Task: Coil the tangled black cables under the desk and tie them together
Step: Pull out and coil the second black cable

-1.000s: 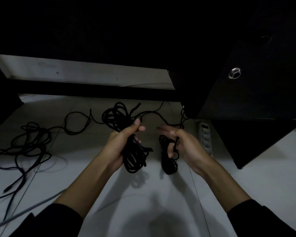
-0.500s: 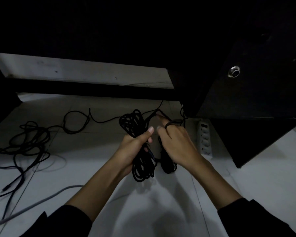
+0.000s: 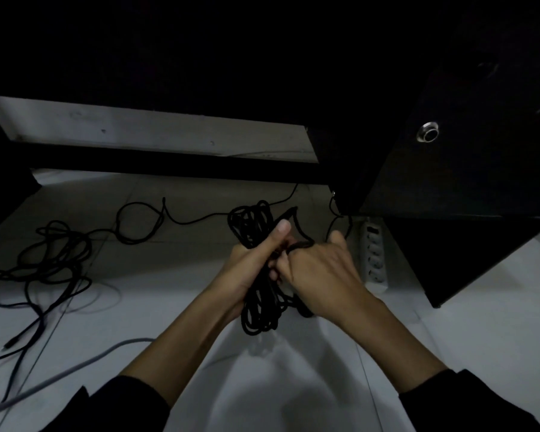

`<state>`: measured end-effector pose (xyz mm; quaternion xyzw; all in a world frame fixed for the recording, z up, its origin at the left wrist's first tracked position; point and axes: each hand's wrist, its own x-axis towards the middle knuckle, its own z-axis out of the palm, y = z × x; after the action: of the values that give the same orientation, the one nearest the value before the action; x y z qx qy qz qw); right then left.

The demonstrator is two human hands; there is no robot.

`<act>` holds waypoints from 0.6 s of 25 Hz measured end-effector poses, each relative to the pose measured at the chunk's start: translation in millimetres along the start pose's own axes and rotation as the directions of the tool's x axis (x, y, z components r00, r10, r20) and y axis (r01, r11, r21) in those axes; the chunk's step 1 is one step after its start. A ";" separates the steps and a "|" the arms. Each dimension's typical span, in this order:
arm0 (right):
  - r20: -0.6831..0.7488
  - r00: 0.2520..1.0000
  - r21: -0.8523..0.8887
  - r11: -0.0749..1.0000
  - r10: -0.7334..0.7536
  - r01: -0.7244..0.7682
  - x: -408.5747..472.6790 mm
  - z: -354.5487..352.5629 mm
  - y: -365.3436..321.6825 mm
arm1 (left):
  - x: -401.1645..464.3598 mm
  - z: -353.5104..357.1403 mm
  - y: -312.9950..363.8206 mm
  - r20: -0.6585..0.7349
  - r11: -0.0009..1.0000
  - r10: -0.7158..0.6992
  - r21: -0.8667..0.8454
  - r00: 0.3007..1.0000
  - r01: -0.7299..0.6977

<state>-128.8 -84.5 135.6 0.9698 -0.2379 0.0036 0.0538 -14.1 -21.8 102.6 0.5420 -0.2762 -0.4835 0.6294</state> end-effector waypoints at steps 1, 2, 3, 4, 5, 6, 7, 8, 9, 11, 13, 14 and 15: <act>0.030 0.999 -0.042 0.999 -0.026 0.027 0.6 0.0 -0.7 | -0.5 0.0 0.6 0.013 0.999 0.008 0.052 1.000 -0.009; 0.050 0.998 -0.074 0.996 -0.043 0.046 1.5 -0.7 0.1 | -0.4 -0.5 1.0 0.022 0.995 0.012 0.097 1.000 -0.014; 0.064 0.997 -0.107 0.993 -0.050 0.057 2.3 -0.2 2.0 | 0.3 -0.8 0.8 0.029 0.991 0.013 0.132 1.000 -0.017; 0.062 0.997 -0.124 0.991 -0.041 0.049 1.6 -0.6 2.6 | 1.0 -1.5 0.6 0.031 0.988 0.012 0.153 0.999 -0.017; 0.053 0.998 -0.128 0.990 -0.047 0.053 0.5 3.4 3.6 | 2.2 -3.2 -0.3 0.036 0.986 0.020 0.164 0.999 -0.025; 0.025 0.998 -0.126 0.990 -0.065 0.067 -0.3 7.2 4.4 | 2.8 -5.1 -1.3 0.046 0.984 0.035 0.171 0.998 -0.042; -0.023 0.996 -0.152 0.985 -0.089 0.085 0.2 14.4 6.0 | 2.5 -6.6 -1.9 0.071 0.981 0.053 0.181 0.996 -0.065; -0.075 0.994 -0.188 0.980 -0.084 0.069 1.3 20.9 7.3 | 2.0 -8.0 -2.5 0.101 0.977 0.063 0.198 0.993 -0.082; -0.138 0.988 -0.203 0.978 -0.068 0.039 2.8 26.9 9.2 | 2.1 -8.5 -3.1 0.122 0.971 0.068 0.221 0.990 -0.094; -0.233 0.971 -0.177 0.984 -0.044 0.002 5.0 32.3 12.4 | 2.0 -5.3 -3.4 0.091 0.966 0.101 0.228 0.991 -0.119; -0.291 0.956 -0.172 0.985 -0.045 -0.006 7.9 31.8 13.0 | 2.7 1.6 -4.8 -0.015 0.974 0.171 0.156 0.985 -0.167; -0.295 0.955 -0.186 0.982 -0.023 -0.033 8.3 32.6 12.3 | 3.9 4.0 -5.2 -0.066 0.977 0.194 0.107 0.979 -0.187; -0.306 0.952 -0.177 0.982 0.001 -0.058 7.6 32.1 11.5 | 5.3 4.9 -5.6 -0.103 0.979 0.198 0.062 0.975 -0.192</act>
<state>-128.0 -101.5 105.1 0.9448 -0.2405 0.1320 0.1791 -18.1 -28.4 97.6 0.5540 -0.3060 -0.3818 0.6736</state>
